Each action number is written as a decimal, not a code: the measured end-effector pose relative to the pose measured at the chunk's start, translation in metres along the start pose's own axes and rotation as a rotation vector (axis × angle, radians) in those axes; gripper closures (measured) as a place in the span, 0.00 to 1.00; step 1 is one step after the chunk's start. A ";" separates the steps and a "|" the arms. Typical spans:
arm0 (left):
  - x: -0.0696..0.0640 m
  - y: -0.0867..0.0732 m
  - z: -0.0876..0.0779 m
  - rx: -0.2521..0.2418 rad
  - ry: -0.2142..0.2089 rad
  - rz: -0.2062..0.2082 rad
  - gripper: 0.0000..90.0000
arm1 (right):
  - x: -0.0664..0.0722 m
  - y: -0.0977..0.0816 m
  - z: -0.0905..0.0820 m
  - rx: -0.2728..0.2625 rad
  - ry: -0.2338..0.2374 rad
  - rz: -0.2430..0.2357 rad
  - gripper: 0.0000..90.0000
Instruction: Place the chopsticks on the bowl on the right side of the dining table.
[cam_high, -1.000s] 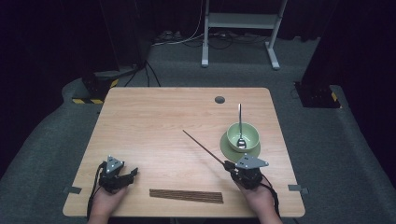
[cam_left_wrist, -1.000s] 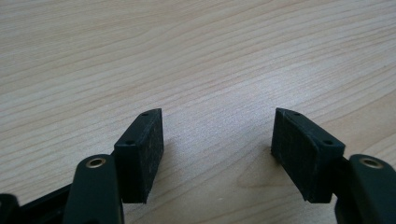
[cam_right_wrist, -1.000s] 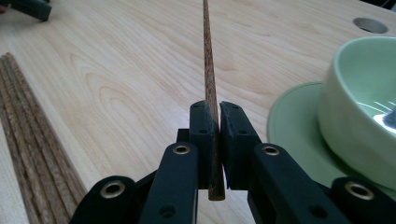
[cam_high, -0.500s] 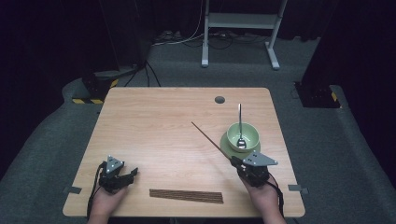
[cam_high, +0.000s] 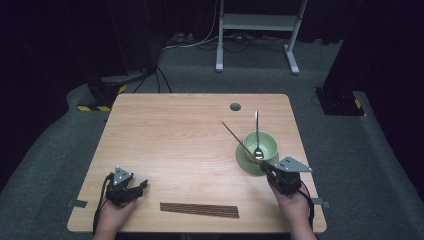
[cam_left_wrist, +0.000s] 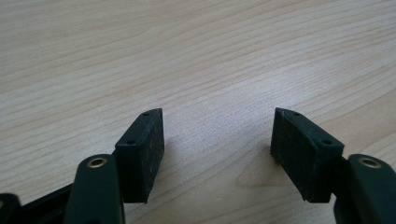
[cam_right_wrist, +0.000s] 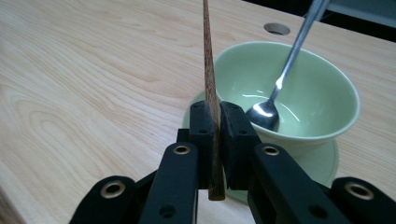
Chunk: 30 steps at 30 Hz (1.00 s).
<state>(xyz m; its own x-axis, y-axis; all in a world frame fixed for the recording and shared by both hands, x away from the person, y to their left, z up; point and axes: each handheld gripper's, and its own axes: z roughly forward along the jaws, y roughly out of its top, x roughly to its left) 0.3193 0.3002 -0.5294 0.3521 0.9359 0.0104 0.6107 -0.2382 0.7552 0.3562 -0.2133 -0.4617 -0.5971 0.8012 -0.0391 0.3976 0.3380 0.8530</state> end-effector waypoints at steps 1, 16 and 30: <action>0.000 0.000 0.000 0.000 0.001 0.002 0.39 | -0.002 0.000 0.001 0.003 -0.005 0.004 0.94; -0.001 0.000 0.000 0.000 0.004 0.016 0.39 | -0.023 0.008 0.012 0.004 -0.051 0.068 0.94; -0.002 0.000 0.000 -0.003 0.013 0.013 0.39 | -0.032 -0.004 0.001 0.019 -0.109 0.060 0.93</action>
<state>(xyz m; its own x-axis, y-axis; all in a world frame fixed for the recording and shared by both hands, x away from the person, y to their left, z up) 0.3185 0.2989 -0.5292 0.3507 0.9360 0.0294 0.6037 -0.2500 0.7570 0.3747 -0.2400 -0.4646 -0.4927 0.8690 -0.0453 0.4447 0.2961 0.8453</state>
